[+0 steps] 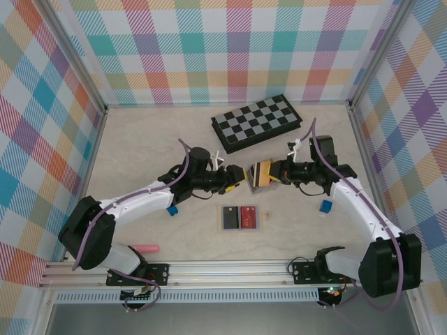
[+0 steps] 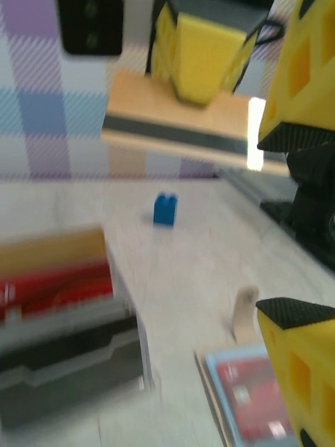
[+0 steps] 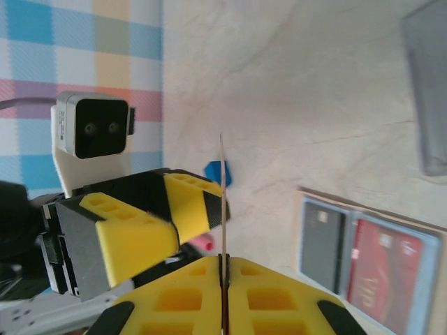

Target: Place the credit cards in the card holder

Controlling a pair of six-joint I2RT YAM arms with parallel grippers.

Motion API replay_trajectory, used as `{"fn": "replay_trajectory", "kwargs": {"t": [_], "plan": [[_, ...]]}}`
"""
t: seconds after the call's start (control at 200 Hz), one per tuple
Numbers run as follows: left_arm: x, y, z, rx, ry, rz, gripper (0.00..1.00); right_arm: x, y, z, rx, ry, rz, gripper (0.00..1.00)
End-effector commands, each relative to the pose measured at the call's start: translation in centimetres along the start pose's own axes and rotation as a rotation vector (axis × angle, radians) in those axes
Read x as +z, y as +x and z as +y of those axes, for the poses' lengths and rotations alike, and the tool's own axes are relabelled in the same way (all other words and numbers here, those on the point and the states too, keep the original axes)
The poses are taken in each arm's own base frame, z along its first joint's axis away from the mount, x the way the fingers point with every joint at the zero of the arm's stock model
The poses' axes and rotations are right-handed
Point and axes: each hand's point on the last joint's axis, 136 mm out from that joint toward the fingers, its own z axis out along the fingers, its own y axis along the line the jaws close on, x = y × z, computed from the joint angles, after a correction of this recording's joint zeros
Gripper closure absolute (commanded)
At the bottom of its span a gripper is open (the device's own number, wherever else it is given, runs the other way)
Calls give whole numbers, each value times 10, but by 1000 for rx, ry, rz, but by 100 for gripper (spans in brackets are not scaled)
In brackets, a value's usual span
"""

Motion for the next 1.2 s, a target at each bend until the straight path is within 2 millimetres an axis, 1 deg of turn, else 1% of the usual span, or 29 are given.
{"fn": "replay_trajectory", "kwargs": {"t": [0.0, 0.09, 0.11, 0.135, 0.2, 0.27, 0.34, 0.545, 0.725, 0.97, 1.025, 1.055, 1.195], "plan": [[-16, 19, 81, -56, -315, -8, 37, 4, 29, -43, -18, 201, 28, 92], [-24, 29, 106, -38, -438, -9, 35, 14, 49, -60, -62, 303, 47, 93], [-25, 30, 108, -27, -452, -7, 35, 16, 53, -64, -74, 327, 49, 93], [-28, 36, 118, -29, -498, 11, 35, 19, 57, -68, -91, 354, 47, 93], [-28, 42, 126, -18, -537, 28, 35, 26, 65, -77, -130, 408, 33, 93], [-26, 46, 131, -14, -556, 43, 35, 33, 71, -85, -136, 428, 23, 93], [-22, 50, 133, -10, -563, 52, 35, 37, 74, -93, -149, 453, 7, 93], [-16, 57, 139, -4, -587, 76, 35, 43, 79, -103, -160, 460, 14, 93], [-8, 62, 142, -6, -582, 100, 37, 50, 83, -112, -132, 461, 24, 93], [-1, 71, 152, -15, -598, 133, 41, 56, 89, -126, -102, 488, 47, 93], [0, 75, 156, -19, -607, 144, 42, 57, 91, -127, -100, 479, 54, 93], [5, 71, 152, -13, -579, 130, 43, 59, 92, -127, -96, 472, 57, 93], [10, 74, 153, -13, -576, 140, 49, 63, 92, -120, -72, 425, 54, 93]]}}
